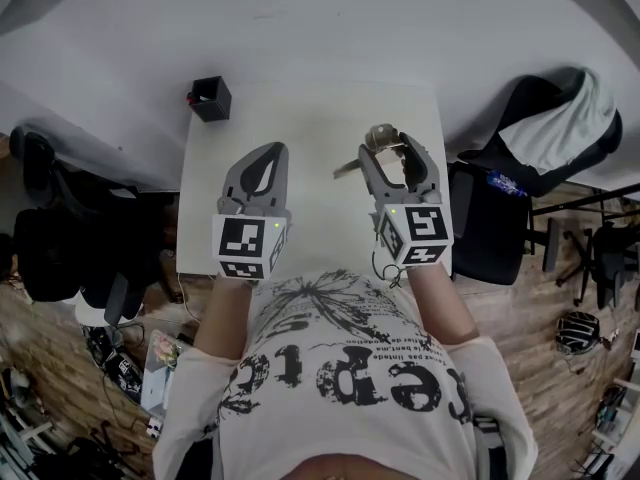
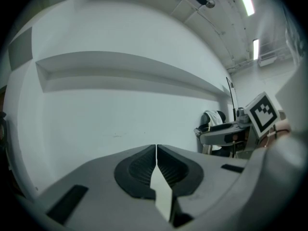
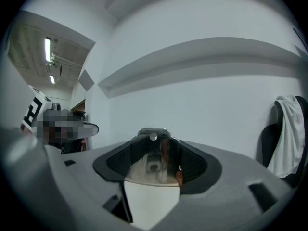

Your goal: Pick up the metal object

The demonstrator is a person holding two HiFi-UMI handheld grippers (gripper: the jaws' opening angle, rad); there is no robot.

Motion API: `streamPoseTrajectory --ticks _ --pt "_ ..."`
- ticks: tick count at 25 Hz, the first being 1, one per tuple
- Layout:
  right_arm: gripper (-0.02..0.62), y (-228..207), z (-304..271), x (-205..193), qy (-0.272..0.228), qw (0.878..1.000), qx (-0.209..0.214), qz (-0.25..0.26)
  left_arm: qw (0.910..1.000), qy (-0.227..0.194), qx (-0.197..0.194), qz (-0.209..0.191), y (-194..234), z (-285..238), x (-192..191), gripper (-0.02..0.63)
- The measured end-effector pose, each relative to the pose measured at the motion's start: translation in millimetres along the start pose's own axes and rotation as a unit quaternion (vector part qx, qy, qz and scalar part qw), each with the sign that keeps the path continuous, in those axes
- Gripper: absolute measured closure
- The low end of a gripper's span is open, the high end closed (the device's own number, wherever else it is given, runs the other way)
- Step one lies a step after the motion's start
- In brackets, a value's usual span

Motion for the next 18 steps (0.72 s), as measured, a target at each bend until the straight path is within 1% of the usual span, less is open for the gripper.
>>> streamPoseTrajectory --ticks 9,18 --pt "0.316 5 -4 -6 0.008 1.0 -0.003 0.002 0.9999 0.006 0.002 0.009 4 1 -6 0.595" --pt "0.316 2 -4 -11 0.015 1.0 -0.013 0.001 1.0 0.007 -0.004 0.006 3 0 -8 0.595"
Point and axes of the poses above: the fingertips, and each gripper's own axes: z backward along the fingers, y to its left, x out of its top, the point moved 5 cm from there along z, backward along the fingers, and after that the axes turned 14 degrees about -z, right-handed, at the moved point
